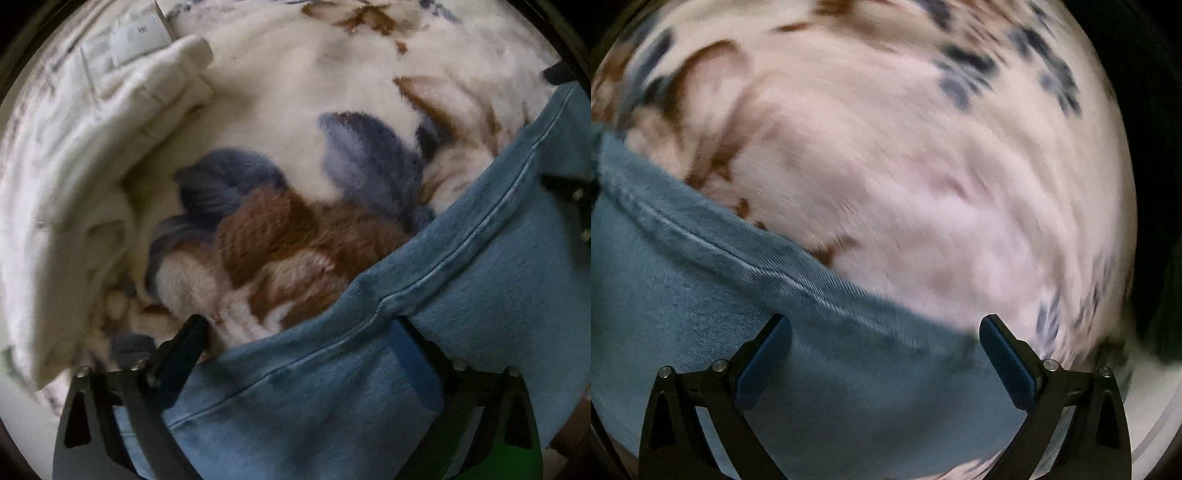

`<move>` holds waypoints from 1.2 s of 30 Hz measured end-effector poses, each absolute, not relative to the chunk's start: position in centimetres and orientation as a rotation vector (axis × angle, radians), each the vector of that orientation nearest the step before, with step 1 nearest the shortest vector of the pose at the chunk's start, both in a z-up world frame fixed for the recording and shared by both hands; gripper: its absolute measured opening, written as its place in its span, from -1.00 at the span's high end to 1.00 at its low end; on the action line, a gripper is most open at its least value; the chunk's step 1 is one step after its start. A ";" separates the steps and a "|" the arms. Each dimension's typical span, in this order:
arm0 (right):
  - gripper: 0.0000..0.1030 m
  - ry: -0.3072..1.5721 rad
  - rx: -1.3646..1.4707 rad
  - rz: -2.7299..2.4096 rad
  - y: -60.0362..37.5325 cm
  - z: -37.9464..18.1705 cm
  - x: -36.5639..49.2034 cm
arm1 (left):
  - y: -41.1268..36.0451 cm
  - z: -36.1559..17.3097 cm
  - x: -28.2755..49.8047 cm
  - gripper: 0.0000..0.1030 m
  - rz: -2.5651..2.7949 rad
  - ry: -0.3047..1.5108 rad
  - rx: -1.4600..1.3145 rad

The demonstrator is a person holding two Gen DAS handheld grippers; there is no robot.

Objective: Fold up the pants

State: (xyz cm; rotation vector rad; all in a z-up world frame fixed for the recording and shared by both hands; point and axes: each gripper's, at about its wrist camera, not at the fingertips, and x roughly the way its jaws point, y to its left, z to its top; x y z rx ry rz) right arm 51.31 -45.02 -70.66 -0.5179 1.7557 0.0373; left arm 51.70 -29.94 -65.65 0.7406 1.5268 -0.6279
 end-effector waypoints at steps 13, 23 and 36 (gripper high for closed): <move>0.84 1.673 -0.299 0.080 -46.2 -66.5 49.6 | -29.3 -58.6 50.3 0.89 -0.726 1.420 0.659; 0.88 1.501 -0.003 -0.064 -45.8 -55.9 38.3 | -27.2 -49.8 36.2 0.91 -0.573 1.439 0.286; 0.86 1.793 0.155 -0.190 -39.6 -63.0 18.5 | -27.7 -65.2 25.3 0.93 -0.396 1.823 0.009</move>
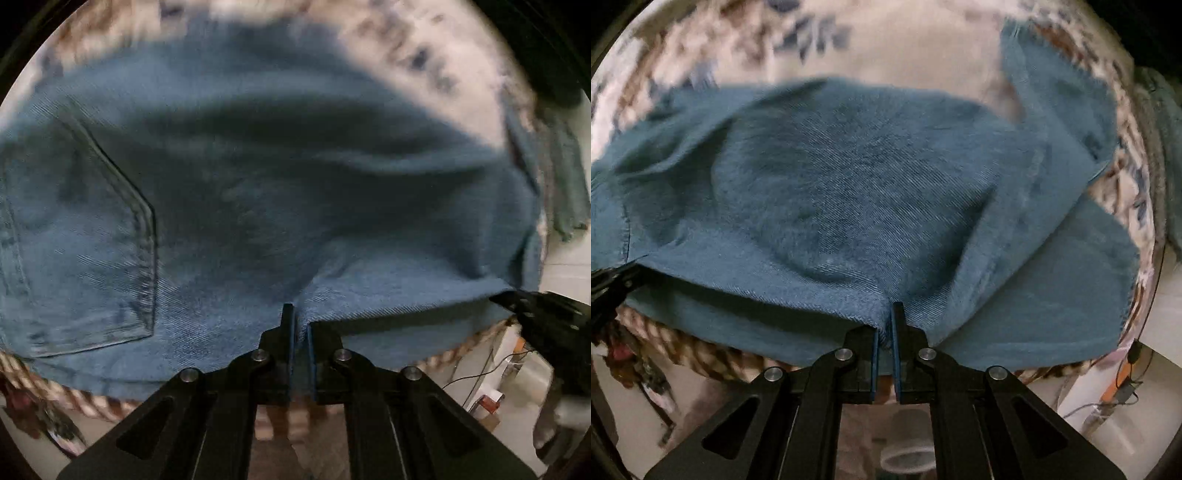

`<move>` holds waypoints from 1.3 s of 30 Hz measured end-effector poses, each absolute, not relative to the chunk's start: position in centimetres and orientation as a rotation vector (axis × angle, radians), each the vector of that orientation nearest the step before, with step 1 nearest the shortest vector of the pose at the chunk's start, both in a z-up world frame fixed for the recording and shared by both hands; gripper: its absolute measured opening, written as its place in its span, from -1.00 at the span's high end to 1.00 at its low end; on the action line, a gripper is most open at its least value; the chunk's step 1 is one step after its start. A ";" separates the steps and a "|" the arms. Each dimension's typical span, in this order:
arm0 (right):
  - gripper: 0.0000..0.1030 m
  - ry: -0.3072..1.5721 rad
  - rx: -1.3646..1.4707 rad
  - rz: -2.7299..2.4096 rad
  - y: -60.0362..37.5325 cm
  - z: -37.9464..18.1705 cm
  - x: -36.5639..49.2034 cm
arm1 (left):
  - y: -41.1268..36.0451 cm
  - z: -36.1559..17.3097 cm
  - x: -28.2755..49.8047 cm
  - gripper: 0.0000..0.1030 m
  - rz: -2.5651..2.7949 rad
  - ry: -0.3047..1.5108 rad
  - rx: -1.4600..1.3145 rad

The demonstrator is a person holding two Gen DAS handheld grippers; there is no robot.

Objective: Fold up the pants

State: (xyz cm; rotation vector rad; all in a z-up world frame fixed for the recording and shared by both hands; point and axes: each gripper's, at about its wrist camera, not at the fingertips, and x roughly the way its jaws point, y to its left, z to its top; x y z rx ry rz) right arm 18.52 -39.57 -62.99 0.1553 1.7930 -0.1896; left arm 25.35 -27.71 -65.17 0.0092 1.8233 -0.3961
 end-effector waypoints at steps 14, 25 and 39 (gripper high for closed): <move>-0.99 1.652 0.491 -0.272 -44.4 -54.8 16.8 | -23.9 -56.5 26.1 -0.95 -0.184 1.641 0.004; -0.99 1.575 0.438 -0.476 -54.4 -60.1 29.6 | -28.6 -60.2 30.3 -0.95 -0.107 1.554 0.188; 0.79 1.307 0.844 -0.766 -61.7 -55.0 11.6 | -34.4 -63.9 27.8 -0.95 -0.109 1.624 0.246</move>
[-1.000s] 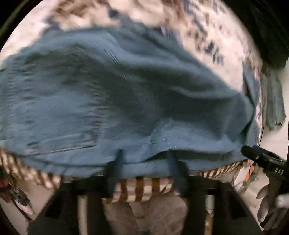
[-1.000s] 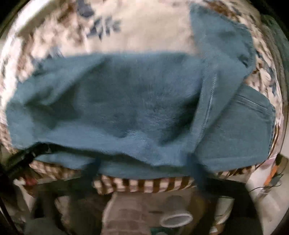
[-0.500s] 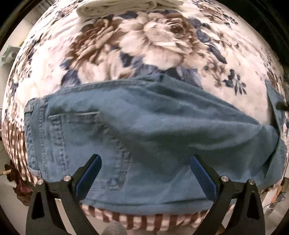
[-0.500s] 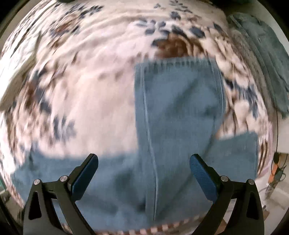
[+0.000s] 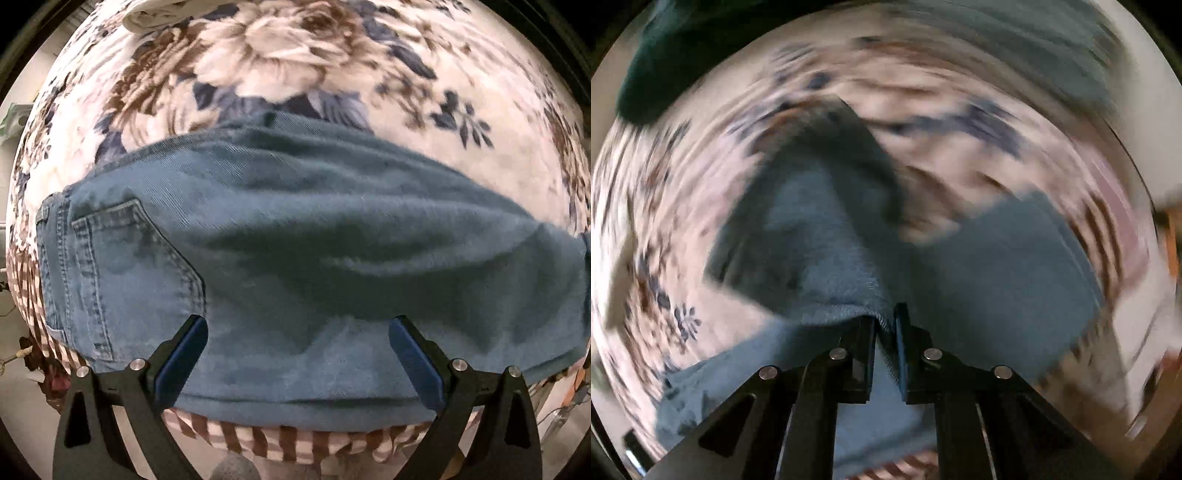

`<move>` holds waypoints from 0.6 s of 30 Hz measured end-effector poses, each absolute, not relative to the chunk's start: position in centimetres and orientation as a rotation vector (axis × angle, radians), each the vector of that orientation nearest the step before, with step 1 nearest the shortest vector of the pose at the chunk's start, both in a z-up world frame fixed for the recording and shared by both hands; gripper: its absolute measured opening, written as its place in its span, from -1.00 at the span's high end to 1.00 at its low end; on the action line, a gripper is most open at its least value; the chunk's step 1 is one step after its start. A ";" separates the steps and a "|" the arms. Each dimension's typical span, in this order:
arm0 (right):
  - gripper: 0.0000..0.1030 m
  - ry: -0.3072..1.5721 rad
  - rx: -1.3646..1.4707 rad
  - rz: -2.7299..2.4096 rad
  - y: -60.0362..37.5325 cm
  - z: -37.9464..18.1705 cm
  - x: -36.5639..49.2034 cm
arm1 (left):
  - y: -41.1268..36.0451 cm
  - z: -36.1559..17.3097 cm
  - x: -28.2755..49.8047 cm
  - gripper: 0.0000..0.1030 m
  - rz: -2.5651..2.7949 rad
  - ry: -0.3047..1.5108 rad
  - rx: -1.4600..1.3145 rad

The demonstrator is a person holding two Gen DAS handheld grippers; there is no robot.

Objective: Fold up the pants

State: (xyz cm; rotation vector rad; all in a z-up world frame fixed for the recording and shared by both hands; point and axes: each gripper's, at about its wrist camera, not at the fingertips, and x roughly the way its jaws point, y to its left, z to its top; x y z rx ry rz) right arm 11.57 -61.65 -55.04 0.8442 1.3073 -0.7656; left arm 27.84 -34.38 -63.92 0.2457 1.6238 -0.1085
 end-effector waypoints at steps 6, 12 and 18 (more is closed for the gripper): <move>0.69 1.290 1.304 -0.842 -67.3 -61.4 -0.1 | -37.2 -64.8 26.2 -0.95 -0.138 1.634 0.301; 0.08 1.068 1.448 -0.765 -69.6 -61.6 -3.2 | -42.0 -66.2 25.1 -0.95 -0.180 1.620 0.349; 0.95 1.068 1.377 -0.851 -70.8 -61.3 -1.9 | -45.3 -66.4 24.5 -0.95 -0.184 1.605 0.363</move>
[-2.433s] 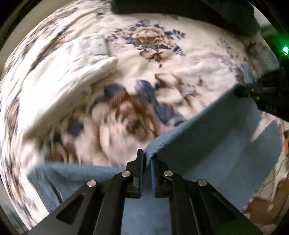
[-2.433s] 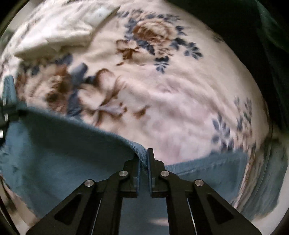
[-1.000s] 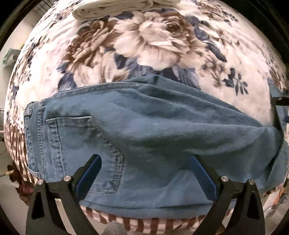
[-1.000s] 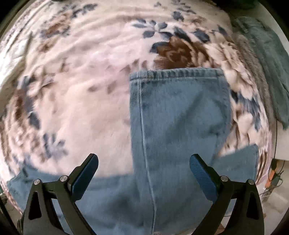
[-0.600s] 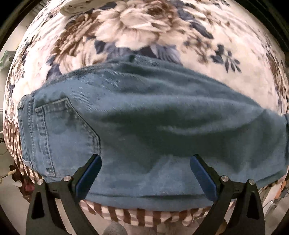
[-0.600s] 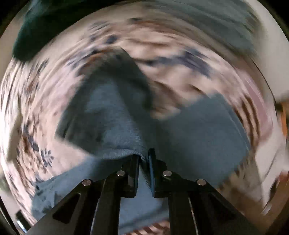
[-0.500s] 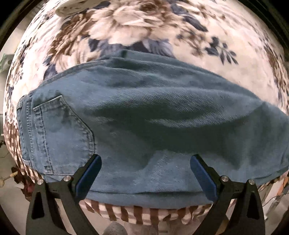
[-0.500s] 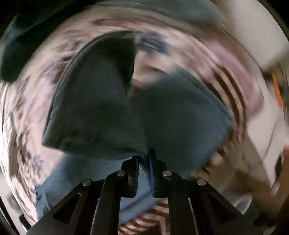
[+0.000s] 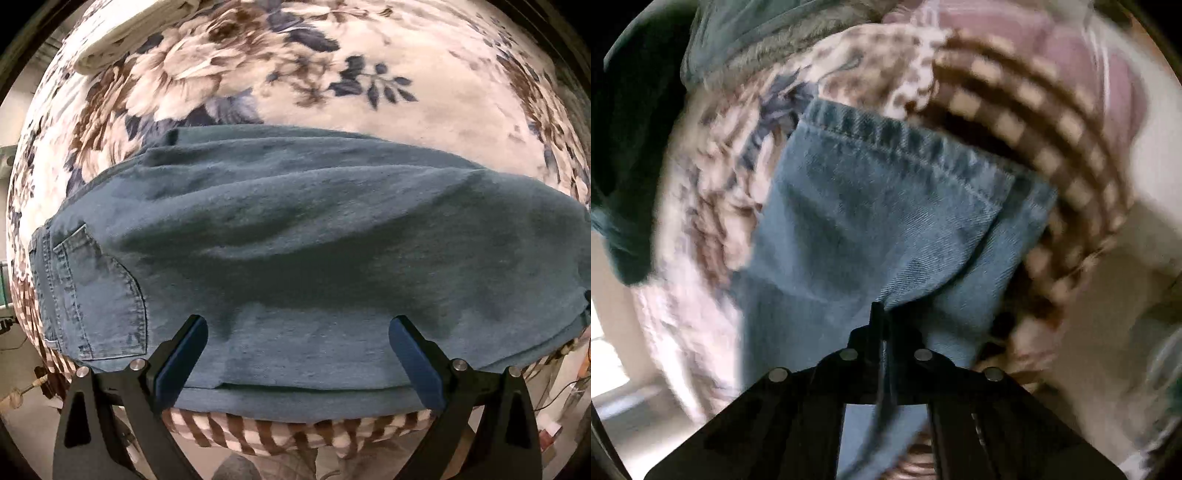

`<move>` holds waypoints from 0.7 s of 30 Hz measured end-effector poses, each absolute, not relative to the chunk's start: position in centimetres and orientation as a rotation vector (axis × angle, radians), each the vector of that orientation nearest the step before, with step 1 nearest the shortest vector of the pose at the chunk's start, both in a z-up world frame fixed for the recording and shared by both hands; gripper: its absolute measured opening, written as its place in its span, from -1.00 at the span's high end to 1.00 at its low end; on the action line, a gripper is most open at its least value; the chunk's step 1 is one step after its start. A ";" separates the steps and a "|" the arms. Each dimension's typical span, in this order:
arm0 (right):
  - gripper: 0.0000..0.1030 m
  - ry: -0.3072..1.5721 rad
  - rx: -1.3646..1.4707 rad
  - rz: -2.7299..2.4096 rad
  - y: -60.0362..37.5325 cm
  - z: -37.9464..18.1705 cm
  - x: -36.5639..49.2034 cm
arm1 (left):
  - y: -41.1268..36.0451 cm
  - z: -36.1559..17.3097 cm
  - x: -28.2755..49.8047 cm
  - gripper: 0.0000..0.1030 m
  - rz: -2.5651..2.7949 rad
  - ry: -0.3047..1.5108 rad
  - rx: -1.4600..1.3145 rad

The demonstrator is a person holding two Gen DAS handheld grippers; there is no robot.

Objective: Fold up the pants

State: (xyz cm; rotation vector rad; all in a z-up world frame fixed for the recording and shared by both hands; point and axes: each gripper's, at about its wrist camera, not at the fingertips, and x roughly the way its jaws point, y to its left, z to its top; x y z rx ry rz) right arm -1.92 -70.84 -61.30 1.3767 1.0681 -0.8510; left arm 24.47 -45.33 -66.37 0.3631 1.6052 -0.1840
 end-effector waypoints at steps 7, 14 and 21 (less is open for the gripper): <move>0.96 1.094 1.218 -0.911 -71.9 -58.5 -4.1 | -44.1 -65.6 24.2 -0.95 -0.161 1.606 0.352; 0.67 1.242 1.420 -0.803 -72.9 -61.3 -6.5 | -41.7 -65.7 24.6 -0.95 -0.133 1.637 0.287; -0.27 1.343 1.413 -0.510 -63.6 -59.8 -3.1 | -35.7 -65.4 23.6 -0.95 -0.022 1.644 0.152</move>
